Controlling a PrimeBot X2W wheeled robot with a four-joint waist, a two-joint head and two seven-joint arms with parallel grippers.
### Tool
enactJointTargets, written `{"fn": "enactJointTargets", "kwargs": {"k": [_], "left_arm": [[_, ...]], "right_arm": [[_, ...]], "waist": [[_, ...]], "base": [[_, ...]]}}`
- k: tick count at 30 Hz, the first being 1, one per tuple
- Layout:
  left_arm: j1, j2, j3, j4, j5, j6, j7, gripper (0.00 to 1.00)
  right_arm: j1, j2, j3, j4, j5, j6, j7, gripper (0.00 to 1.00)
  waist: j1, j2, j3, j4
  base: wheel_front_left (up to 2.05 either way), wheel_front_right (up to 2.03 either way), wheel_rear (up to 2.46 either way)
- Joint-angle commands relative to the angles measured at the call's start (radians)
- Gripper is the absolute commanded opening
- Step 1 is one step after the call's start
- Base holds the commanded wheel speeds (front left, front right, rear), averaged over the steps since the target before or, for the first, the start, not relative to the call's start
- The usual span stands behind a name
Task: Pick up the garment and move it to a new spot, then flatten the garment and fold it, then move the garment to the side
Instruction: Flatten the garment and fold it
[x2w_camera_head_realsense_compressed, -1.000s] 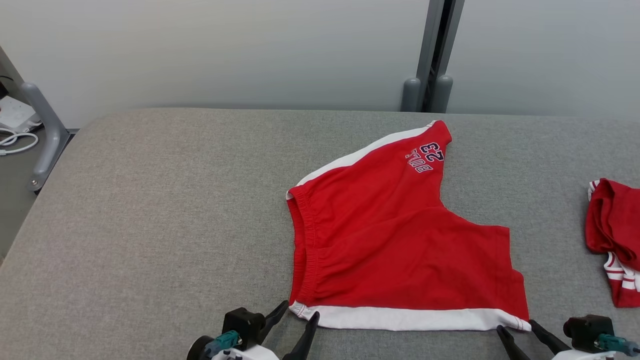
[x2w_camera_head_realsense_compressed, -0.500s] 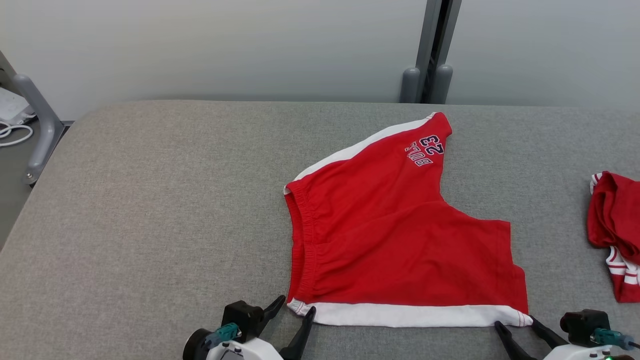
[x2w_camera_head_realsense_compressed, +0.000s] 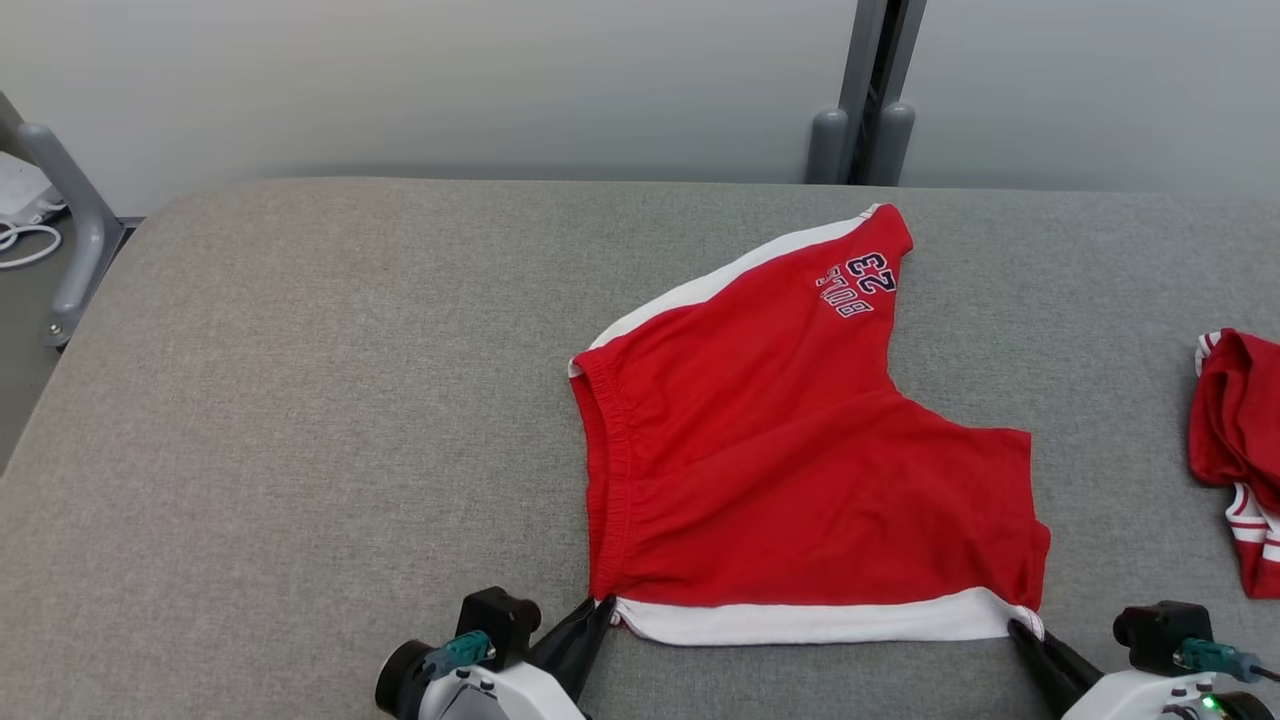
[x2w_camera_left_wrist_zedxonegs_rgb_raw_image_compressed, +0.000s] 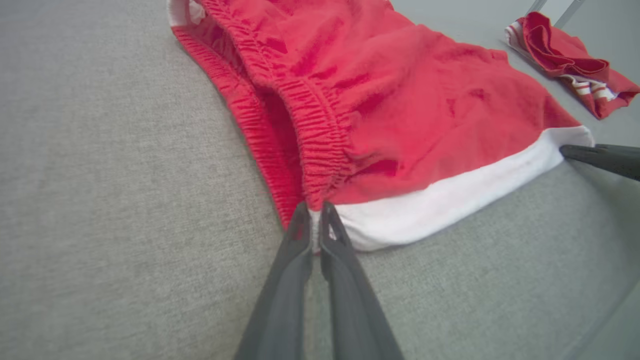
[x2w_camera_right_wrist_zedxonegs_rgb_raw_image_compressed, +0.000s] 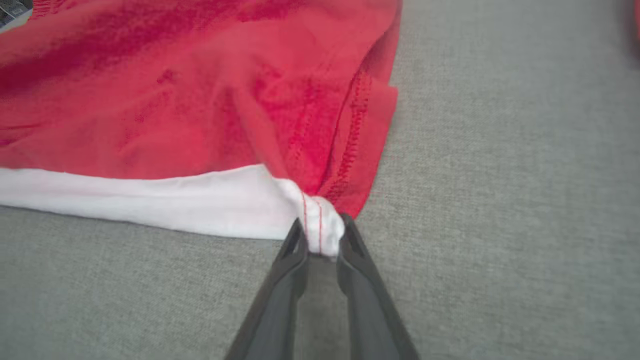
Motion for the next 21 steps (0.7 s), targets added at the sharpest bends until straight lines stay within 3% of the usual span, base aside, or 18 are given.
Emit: {"fn": "enactJointTargets", "kwargs": {"k": [1,10,15,21], "left_arm": [[-0.011,0.007,-0.003,0.004,-0.009,-0.004,-0.004,0.0],[-0.033,0.047,-0.052,-0.058,-0.046,-0.004,-0.004,0.0],[-0.094,0.105,-0.078,-0.162,-0.094,-0.003,-0.004,0.0],[-0.297,0.21,-0.101,-0.316,-0.137,-0.003,0.069,0.0]], "right_arm": [[0.0,0.006,0.008,0.01,0.005,0.0,0.003,0.0],[-0.045,-0.017,0.023,-0.021,-0.01,0.0,-0.037,0.0],[-0.131,-0.054,0.034,-0.065,-0.062,0.0,-0.037,0.0],[-0.31,-0.079,0.025,-0.144,-0.087,0.0,-0.014,0.0]], "waist": [[0.0,-0.0001,0.0,0.001],[0.0,-0.0001,-0.022,0.003],[0.0,-0.0001,-0.051,-0.006],[0.0,-0.0001,-0.088,-0.014]], "base": [[0.0,0.0,0.0],[0.0,0.0,0.0],[0.0,0.0,0.0],[0.0,0.0,0.0]]}}
